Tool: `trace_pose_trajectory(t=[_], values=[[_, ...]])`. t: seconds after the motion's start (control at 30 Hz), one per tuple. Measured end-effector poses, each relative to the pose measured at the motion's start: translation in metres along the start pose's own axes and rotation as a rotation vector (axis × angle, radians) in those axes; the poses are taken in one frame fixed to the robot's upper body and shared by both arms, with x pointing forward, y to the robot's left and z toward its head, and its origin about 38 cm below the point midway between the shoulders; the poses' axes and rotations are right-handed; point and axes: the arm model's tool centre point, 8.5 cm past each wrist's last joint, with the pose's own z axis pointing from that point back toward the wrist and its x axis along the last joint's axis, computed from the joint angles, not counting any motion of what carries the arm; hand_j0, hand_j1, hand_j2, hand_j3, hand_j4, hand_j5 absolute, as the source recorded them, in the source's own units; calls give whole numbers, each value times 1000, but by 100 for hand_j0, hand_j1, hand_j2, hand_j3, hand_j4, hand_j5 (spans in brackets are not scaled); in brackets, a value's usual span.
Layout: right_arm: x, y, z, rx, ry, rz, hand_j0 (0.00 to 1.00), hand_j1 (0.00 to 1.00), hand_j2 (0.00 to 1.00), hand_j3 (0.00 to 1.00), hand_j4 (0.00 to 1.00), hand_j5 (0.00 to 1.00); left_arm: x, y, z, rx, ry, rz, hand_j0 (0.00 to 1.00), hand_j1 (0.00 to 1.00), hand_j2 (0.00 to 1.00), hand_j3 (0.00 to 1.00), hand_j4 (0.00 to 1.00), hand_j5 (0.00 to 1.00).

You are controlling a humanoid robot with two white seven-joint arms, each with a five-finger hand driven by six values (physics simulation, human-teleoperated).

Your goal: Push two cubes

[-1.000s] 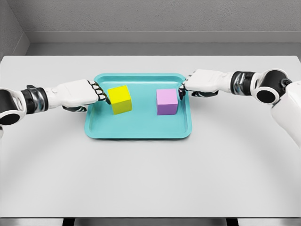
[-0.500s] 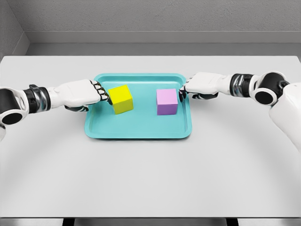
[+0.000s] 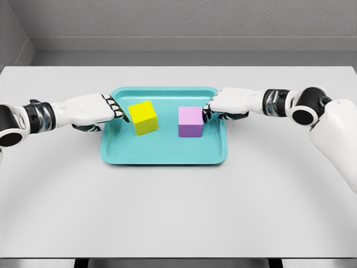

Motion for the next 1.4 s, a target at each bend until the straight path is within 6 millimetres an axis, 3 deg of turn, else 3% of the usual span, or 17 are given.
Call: trace_pose_trajectory(t=[0.33, 0.83, 1.4], values=[[8, -6, -11, -15, -23, 2, 55, 55, 55, 55, 55, 55, -8, 4, -2, 4, 15, 5, 80, 80, 80, 80, 80, 80], [21, -21, -29, -39, -50, 13, 55, 55, 55, 55, 55, 55, 1, 16, -21, 23, -16, 11, 80, 80, 80, 80, 80, 80], [29, -18, -28, -53, -54, 1, 55, 55, 55, 55, 55, 55, 3, 14, -23, 39, -4, 49, 80, 80, 80, 80, 80, 80]])
